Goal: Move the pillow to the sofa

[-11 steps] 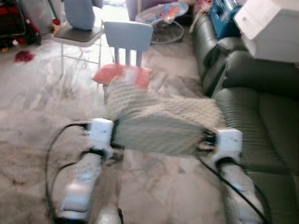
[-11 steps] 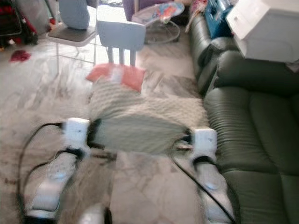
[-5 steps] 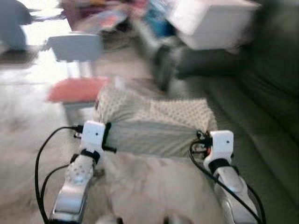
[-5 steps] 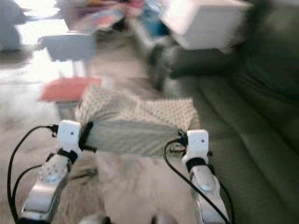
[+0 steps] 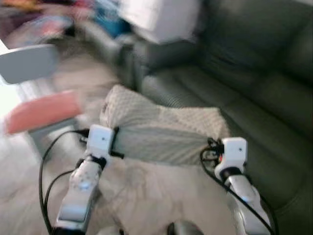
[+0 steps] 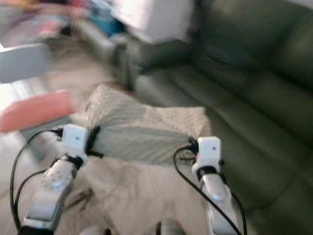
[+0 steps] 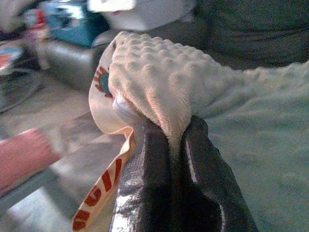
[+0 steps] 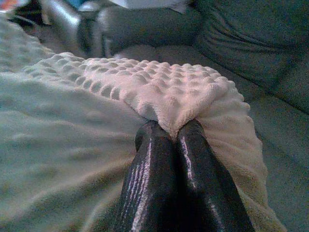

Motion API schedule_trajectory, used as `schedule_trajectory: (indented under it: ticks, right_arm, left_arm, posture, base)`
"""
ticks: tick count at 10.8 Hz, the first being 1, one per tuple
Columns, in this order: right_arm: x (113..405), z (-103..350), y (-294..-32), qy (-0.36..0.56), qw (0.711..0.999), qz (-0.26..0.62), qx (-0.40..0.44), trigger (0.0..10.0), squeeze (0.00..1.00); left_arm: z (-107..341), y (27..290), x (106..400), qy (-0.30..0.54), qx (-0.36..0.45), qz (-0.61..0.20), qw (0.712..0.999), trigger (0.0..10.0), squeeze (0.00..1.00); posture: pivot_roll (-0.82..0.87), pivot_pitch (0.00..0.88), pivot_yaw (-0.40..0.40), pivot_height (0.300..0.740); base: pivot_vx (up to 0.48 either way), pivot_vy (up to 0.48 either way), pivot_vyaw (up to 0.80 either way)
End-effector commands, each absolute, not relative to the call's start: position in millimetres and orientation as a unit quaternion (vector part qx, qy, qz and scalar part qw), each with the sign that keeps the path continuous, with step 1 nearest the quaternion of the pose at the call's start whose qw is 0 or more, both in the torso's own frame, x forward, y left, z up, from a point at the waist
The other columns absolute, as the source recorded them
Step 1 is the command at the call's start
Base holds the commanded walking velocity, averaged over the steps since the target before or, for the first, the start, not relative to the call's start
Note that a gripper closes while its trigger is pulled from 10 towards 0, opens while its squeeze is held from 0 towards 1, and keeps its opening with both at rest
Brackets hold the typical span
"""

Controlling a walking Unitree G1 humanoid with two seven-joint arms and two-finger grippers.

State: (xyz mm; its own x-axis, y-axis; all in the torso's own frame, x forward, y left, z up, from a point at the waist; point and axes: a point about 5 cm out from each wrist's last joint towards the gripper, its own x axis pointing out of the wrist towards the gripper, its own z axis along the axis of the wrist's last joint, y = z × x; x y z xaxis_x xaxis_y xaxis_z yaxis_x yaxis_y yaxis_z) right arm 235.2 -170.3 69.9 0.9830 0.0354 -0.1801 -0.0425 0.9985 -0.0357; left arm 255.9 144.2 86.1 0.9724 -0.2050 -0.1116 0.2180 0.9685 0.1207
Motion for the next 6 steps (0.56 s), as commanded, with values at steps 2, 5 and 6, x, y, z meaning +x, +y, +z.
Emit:
schedule_trajectory:
  ticks: [2,5,6]
  right_arm:
    - [237.0,77.1,-180.6,0.074,0.997,-0.001,-0.027,10.0,0.0]
    - [236.2,77.2,-179.3,0.073,0.997,0.0,-0.024,10.0,0.0]
    - [236.2,77.4,-178.9,0.072,0.997,0.0,-0.023,10.0,0.0]
  left_arm:
    - [94.3,133.3,255.4,0.023,0.062,-0.135,0.989,10.0,0.0]
    - [94.0,136.5,255.9,0.022,0.061,-0.137,0.988,10.0,0.0]
    - [95.6,136.4,256.4,0.019,0.056,-0.142,0.988,10.0,0.0]
  posture:
    - [-0.04,0.039,-0.034,0.74]
    - [-0.03,0.045,-0.033,0.74]
    - [-0.04,0.047,-0.03,0.74]
  base:
    - [0.0,0.0,-0.8]
    - [0.0,0.0,-0.8]
    - [0.0,0.0,-0.8]
